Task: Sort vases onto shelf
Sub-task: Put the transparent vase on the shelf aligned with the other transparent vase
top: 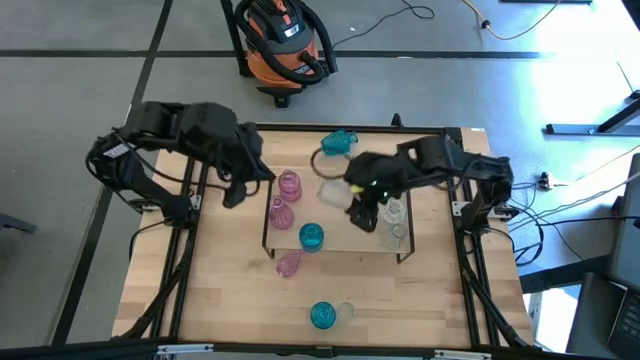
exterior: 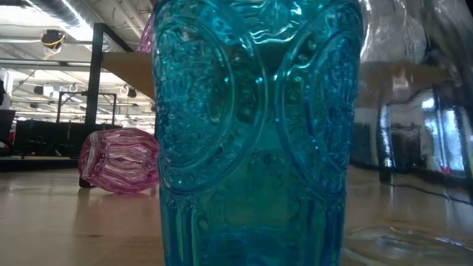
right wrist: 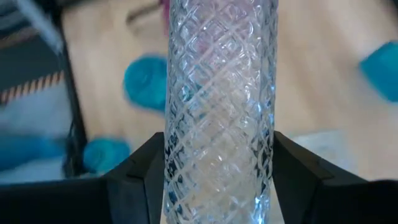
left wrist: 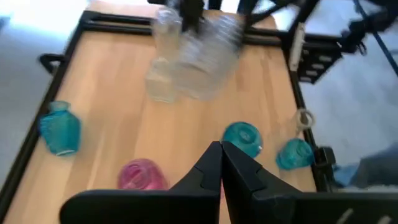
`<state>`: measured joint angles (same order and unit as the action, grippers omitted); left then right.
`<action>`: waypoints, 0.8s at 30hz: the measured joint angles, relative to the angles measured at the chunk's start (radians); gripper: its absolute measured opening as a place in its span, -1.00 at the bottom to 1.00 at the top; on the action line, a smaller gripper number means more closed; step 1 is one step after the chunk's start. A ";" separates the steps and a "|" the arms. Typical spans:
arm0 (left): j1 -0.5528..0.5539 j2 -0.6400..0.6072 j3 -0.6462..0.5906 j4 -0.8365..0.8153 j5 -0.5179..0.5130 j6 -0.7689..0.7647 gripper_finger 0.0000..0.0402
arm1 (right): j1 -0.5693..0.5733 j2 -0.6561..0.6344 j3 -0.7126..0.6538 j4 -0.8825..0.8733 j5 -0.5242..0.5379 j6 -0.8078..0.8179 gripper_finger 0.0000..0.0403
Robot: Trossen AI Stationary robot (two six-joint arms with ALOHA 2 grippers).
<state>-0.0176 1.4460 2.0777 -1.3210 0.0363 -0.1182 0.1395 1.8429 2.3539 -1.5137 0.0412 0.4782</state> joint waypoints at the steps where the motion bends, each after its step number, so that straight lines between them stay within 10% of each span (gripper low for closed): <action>1: -0.015 0.010 0.000 0.005 0.001 0.011 -1.00 | 0.003 -0.011 0.000 0.018 0.029 0.012 -0.02; 24: -0.148 0.046 0.000 0.264 -0.317 0.059 -1.00 | 0.229 -0.142 -0.142 0.680 0.572 -0.001 -0.03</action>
<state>-0.1652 1.4921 2.0781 -1.0571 -0.2806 -0.0594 0.3687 1.7004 2.2118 -0.8333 0.6135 0.4772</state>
